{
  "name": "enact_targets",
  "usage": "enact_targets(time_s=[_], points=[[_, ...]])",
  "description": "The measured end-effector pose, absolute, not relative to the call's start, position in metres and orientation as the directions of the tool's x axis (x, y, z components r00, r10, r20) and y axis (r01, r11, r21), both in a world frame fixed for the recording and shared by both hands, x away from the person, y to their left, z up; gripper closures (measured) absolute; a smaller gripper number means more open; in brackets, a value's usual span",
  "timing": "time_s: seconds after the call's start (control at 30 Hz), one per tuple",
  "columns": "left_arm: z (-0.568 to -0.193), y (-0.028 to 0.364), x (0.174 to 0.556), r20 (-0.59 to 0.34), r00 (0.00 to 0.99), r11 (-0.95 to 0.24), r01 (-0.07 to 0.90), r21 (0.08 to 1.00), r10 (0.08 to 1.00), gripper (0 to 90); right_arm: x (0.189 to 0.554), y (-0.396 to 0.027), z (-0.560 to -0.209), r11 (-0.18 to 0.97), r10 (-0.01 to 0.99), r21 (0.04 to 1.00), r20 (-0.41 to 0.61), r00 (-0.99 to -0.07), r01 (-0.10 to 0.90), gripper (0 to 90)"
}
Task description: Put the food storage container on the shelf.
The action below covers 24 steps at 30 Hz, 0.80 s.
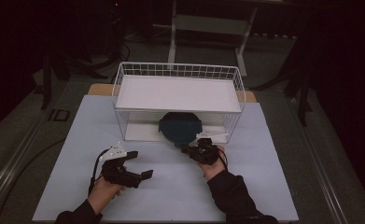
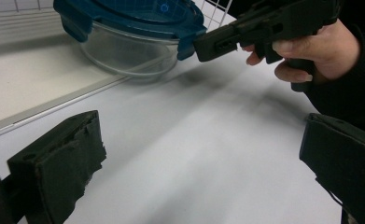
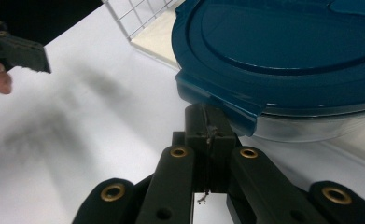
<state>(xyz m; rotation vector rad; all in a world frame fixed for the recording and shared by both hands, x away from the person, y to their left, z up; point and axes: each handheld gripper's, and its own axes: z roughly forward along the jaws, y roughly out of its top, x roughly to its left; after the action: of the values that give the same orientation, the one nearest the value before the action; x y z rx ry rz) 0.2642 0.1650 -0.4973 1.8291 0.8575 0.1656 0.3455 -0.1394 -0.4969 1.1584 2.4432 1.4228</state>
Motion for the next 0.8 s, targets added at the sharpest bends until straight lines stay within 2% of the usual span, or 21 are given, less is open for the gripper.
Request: enact_targets(time_s=[0.8], points=[[-0.498,0.164,0.264,-0.267,0.738,-0.185,0.468,0.864,0.619,0.0,0.382,-0.132,-0.498,0.245,0.699,0.779,0.270,-0.662,0.577,90.0]])
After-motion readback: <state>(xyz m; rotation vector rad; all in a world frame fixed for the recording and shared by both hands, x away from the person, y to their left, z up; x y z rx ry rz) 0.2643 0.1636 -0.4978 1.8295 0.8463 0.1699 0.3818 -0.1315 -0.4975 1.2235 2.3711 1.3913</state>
